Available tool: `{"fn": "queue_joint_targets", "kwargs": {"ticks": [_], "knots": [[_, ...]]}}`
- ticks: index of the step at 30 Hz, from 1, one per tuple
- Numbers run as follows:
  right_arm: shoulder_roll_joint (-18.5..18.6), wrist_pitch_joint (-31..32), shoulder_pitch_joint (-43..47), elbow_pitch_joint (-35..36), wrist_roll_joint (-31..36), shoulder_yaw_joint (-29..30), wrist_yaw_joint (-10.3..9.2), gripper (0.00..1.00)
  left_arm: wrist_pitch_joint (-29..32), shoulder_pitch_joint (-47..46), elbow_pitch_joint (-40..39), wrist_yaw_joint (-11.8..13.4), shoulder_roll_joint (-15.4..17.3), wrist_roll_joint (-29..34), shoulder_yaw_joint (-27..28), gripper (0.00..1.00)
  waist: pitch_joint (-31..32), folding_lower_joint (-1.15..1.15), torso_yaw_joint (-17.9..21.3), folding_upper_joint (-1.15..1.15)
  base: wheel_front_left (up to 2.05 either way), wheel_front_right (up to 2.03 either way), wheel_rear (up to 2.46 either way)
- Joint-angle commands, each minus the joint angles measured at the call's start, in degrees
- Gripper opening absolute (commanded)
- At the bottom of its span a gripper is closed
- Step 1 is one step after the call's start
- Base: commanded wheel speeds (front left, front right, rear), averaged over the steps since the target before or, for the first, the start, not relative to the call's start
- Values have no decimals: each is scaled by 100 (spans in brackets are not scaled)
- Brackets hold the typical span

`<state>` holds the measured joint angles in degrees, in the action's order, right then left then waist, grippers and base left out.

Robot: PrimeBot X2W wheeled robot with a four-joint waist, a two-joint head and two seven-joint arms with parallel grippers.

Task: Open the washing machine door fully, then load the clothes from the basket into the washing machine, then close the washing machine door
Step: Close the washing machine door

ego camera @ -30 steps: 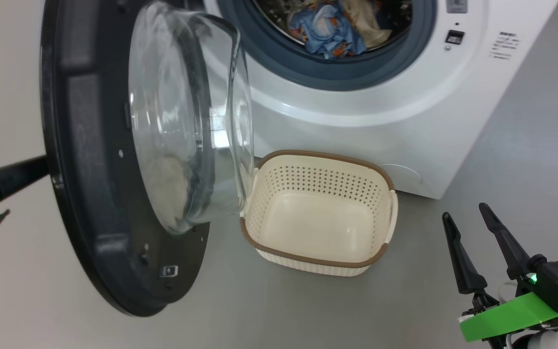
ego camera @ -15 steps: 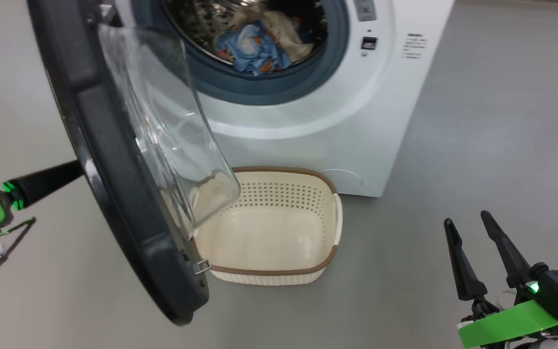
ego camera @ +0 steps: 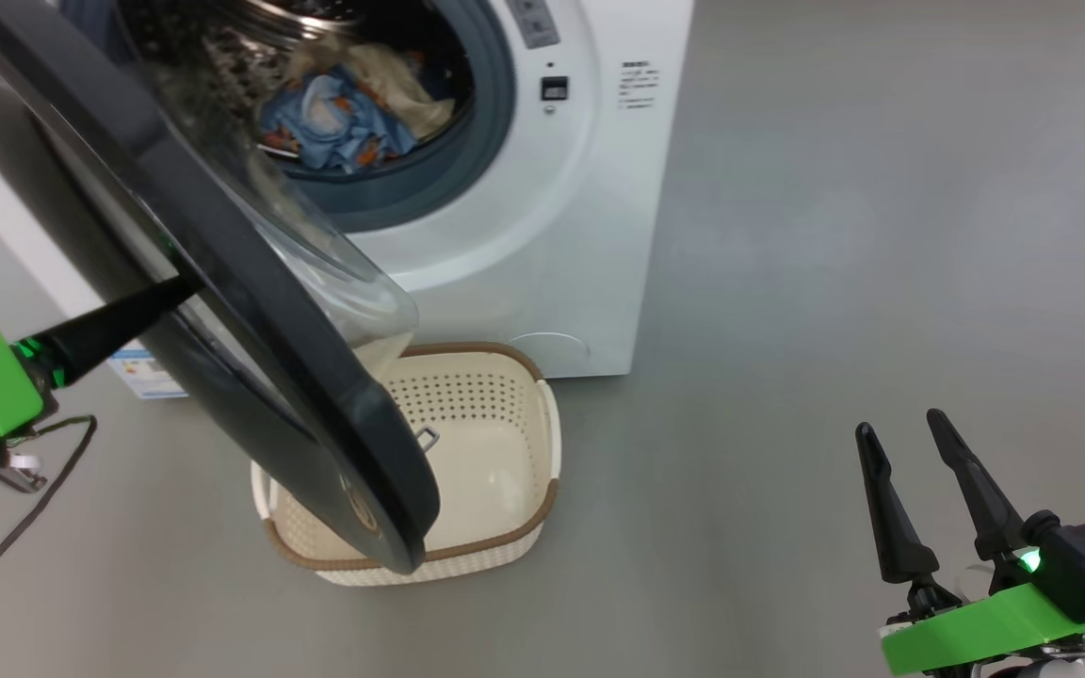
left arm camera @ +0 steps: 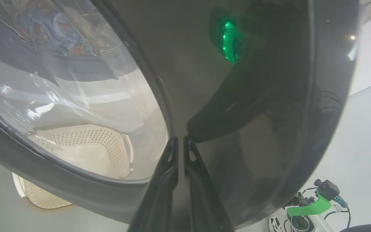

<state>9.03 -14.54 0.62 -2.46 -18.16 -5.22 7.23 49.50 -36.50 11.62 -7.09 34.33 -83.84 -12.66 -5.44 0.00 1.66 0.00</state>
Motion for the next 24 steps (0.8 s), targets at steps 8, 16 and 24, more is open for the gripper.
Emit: {"fn": "queue_joint_targets", "kwargs": {"ticks": [8,16,24], "knots": [[-45,-46,-66,207,22,-69,25,100,-457,-610,45,-40,303,112,223,0,-187,0,683,0,0,0,0],[-126,-46,-86,221,52,4,25,100,-743,-815,176,-40,335,105,8,0,-295,0,790,0,0,0,0],[-117,-46,-115,202,58,2,25,100,-844,-785,147,-40,412,-44,-132,0,-227,0,560,0,0,0,0]]}}
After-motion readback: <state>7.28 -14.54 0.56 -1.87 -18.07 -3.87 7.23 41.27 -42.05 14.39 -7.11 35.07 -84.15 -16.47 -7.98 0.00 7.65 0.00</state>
